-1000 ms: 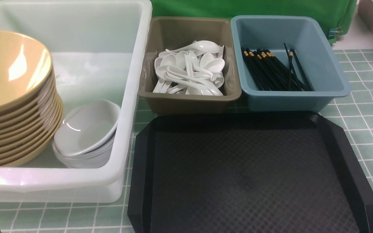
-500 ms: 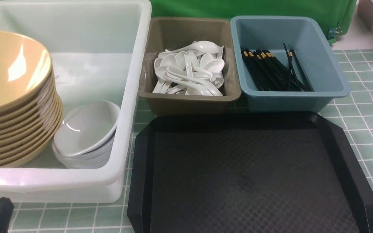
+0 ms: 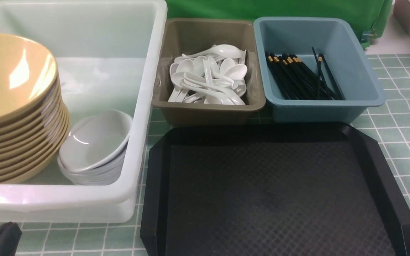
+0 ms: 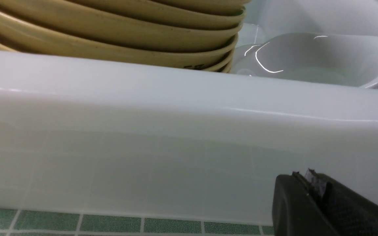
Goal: On blue table put chopsticks spoon bowls plates into blue grey white boxes.
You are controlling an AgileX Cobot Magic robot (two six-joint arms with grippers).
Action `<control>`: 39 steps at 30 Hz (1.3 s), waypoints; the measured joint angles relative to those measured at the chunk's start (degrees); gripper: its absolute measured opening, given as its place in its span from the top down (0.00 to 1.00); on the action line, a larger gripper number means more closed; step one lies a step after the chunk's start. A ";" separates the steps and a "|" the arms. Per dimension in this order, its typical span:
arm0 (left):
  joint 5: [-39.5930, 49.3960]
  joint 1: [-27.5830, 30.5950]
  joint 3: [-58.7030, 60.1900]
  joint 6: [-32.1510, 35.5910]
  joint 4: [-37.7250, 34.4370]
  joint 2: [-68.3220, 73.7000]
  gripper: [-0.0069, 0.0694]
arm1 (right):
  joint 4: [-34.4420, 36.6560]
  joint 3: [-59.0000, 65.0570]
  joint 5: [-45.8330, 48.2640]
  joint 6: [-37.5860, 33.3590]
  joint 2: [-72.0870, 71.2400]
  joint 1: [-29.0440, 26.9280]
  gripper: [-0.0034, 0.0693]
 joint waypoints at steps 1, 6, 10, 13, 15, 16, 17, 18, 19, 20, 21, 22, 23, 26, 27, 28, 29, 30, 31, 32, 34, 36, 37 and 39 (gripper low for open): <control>0.00 0.00 0.00 0.00 0.00 0.00 0.91 | 0.00 0.00 0.00 0.00 0.00 0.00 0.82; 0.00 0.00 0.00 0.00 -0.05 0.00 0.91 | 0.00 0.00 0.00 0.00 0.00 0.00 0.82; 0.00 0.00 0.00 0.42 -0.05 0.00 0.91 | 0.00 0.00 0.00 0.00 0.00 0.00 0.81; 0.00 0.00 0.00 0.42 -0.05 0.00 0.91 | 0.00 0.00 0.00 0.00 0.00 0.00 0.80; 0.00 0.00 0.00 0.37 -0.05 0.00 0.91 | 0.00 0.00 0.00 0.00 0.00 0.00 0.80; 0.00 0.00 0.00 0.37 -0.05 0.00 0.91 | 0.00 0.00 0.00 0.00 0.00 0.00 0.80; 0.00 0.00 0.00 0.42 -0.05 0.00 0.91 | 0.00 0.00 0.00 0.00 0.00 0.00 0.80; 0.00 0.00 0.00 0.42 -0.05 0.00 0.91 | 0.00 0.00 0.00 0.00 0.00 0.00 0.80; 0.00 0.00 0.00 0.42 -0.05 0.00 0.91 | 0.00 0.00 0.00 0.00 0.00 0.00 0.79; 0.00 0.00 0.00 0.42 -0.05 0.00 0.91 | 0.00 0.00 0.00 0.00 0.00 0.00 0.79; 0.00 0.00 0.00 0.42 -0.05 0.00 0.91 | 0.00 0.00 0.00 0.00 0.00 0.00 0.79; 0.00 0.00 0.00 0.42 -0.05 0.00 0.91 | 0.00 0.00 0.00 0.00 0.00 0.00 0.79; 0.00 0.00 0.00 0.42 -0.05 0.00 0.91 | 0.00 0.00 0.00 0.00 0.00 0.00 0.79; 0.00 0.00 0.00 0.42 -0.05 0.00 0.91 | 0.00 0.00 0.00 0.00 0.00 0.00 0.79; 0.00 0.00 0.00 0.42 -0.05 0.00 0.91 | 0.00 0.00 0.00 0.00 0.00 0.00 0.78; 0.00 0.00 0.00 0.42 -0.05 0.00 0.91 | 0.00 0.00 0.00 0.00 0.00 0.00 0.78; 0.00 0.00 0.00 0.42 -0.05 0.00 0.91 | 0.00 0.00 0.00 0.00 0.00 0.00 0.78; 0.00 0.00 0.00 0.42 -0.05 0.00 0.91 | 0.00 0.00 0.00 0.00 0.00 0.00 0.78; 0.00 0.00 0.00 0.42 -0.05 0.00 0.91 | 0.00 0.00 0.00 0.00 0.00 0.00 0.78; 0.00 0.00 0.00 0.42 -0.05 0.00 0.91 | 0.00 0.00 0.00 0.00 0.00 0.00 0.78; 0.00 0.00 0.00 0.42 -0.05 0.00 0.91 | 0.00 0.00 0.00 0.00 0.00 0.00 0.78; 0.00 0.00 0.00 0.42 -0.05 0.00 0.91 | 0.00 0.00 0.00 0.00 0.00 0.00 0.78; 0.00 0.00 0.00 0.42 -0.05 0.00 0.91 | 0.00 0.00 0.00 0.00 0.00 0.00 0.78; 0.00 0.00 0.00 0.42 -0.05 0.00 0.91 | 0.00 0.00 0.00 0.00 0.00 0.00 0.77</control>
